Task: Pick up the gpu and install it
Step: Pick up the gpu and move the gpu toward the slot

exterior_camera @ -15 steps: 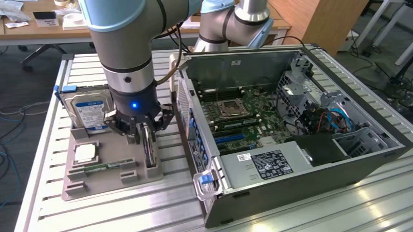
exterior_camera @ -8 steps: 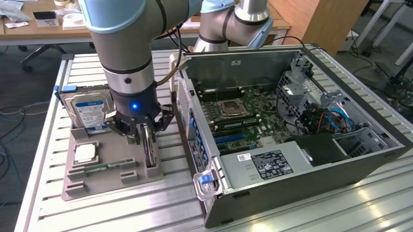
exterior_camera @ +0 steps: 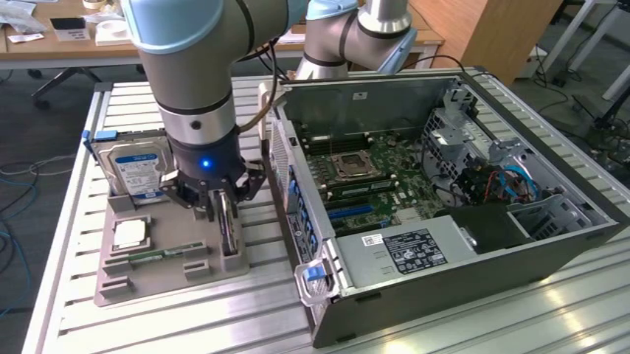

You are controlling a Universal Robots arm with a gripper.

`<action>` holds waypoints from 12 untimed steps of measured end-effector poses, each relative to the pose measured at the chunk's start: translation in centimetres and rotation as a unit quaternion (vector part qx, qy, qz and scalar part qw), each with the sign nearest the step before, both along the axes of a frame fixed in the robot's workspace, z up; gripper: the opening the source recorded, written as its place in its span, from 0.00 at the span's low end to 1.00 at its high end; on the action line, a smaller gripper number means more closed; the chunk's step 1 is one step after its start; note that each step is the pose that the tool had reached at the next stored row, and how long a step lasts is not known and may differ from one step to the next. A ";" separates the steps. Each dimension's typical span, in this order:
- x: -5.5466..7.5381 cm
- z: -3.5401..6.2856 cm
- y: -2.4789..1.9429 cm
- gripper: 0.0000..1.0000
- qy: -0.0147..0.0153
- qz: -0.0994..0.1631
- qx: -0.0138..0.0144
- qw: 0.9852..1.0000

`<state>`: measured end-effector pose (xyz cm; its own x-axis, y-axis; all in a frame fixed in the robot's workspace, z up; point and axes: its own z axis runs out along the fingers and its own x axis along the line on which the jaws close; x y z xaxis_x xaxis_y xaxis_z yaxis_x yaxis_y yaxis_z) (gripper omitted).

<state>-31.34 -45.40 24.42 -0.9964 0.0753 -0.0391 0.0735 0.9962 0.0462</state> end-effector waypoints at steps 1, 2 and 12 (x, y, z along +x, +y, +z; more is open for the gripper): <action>0.0 -0.07 0.01 0.42 0.000 0.000 0.000 1.000; 0.0 -0.12 0.05 0.42 0.000 0.000 0.000 1.000; 0.0 -0.59 0.82 0.42 0.000 0.000 0.000 1.000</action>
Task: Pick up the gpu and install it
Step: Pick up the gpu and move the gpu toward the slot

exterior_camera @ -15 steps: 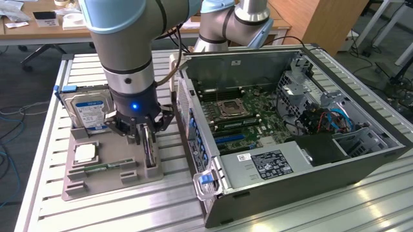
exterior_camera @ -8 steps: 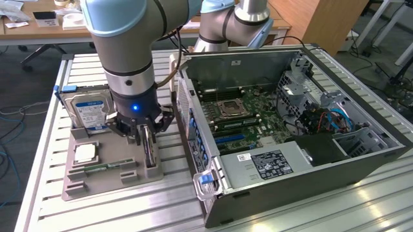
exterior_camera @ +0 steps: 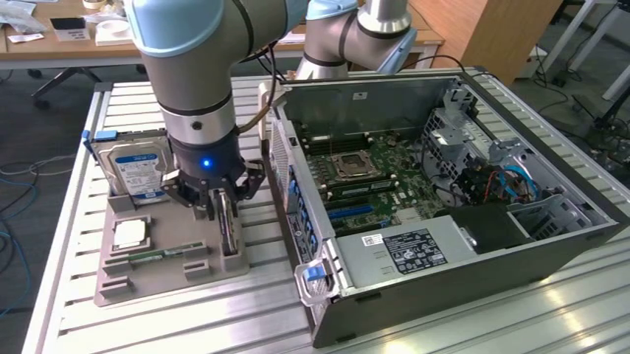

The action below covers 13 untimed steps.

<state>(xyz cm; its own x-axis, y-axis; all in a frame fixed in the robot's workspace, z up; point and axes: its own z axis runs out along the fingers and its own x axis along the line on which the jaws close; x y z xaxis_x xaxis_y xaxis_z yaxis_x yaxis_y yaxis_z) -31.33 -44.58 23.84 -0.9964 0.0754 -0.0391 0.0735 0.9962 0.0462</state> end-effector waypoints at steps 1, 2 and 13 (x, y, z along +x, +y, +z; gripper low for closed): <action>0.0 -0.03 0.11 0.42 0.000 0.000 0.000 1.000; 0.0 -0.07 0.22 0.42 0.000 0.000 0.000 1.000; 0.0 -0.83 0.69 0.42 0.000 0.000 0.000 1.000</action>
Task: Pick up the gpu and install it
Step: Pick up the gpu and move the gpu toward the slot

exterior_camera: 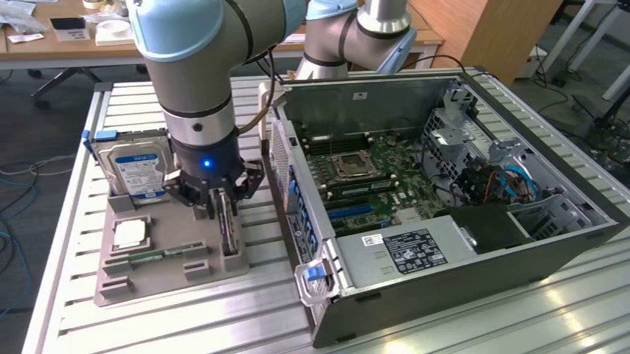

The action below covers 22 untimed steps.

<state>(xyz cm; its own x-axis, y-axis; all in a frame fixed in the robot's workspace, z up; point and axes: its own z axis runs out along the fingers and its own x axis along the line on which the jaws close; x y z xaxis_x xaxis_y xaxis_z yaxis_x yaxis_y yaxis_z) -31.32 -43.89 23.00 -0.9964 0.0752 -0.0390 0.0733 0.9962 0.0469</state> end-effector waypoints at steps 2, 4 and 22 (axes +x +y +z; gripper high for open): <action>0.0 0.00 0.00 0.42 0.000 0.000 0.000 1.000; 0.0 0.00 0.01 0.42 0.000 0.000 0.000 1.000; 0.0 0.00 0.01 0.27 0.000 0.000 0.000 1.000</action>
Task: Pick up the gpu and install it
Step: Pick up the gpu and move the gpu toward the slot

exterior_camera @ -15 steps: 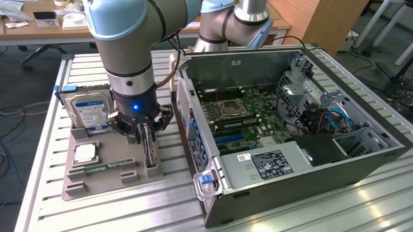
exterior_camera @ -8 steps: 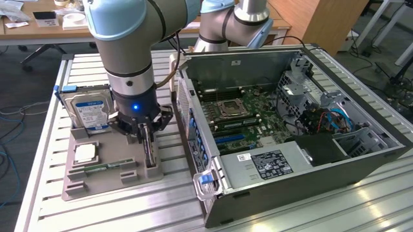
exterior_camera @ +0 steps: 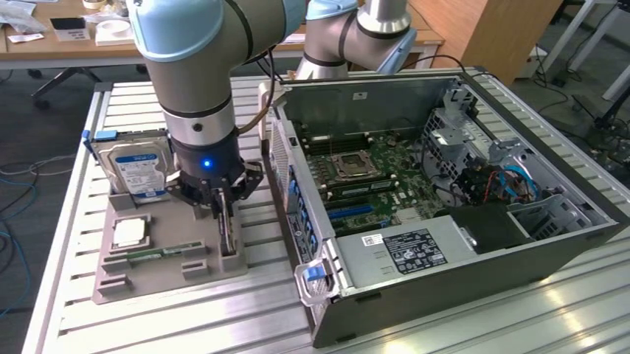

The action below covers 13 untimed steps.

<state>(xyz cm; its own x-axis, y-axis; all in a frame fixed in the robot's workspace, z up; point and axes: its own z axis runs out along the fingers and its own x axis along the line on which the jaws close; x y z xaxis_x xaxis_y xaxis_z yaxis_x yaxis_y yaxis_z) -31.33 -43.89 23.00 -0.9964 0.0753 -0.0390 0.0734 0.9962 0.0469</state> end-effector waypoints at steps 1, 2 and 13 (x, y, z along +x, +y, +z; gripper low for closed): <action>0.0 0.00 0.00 0.27 0.000 0.000 0.000 1.000; 0.0 0.00 0.00 0.27 0.000 0.000 0.000 1.000; 0.0 0.00 0.00 0.27 0.000 0.000 0.000 1.000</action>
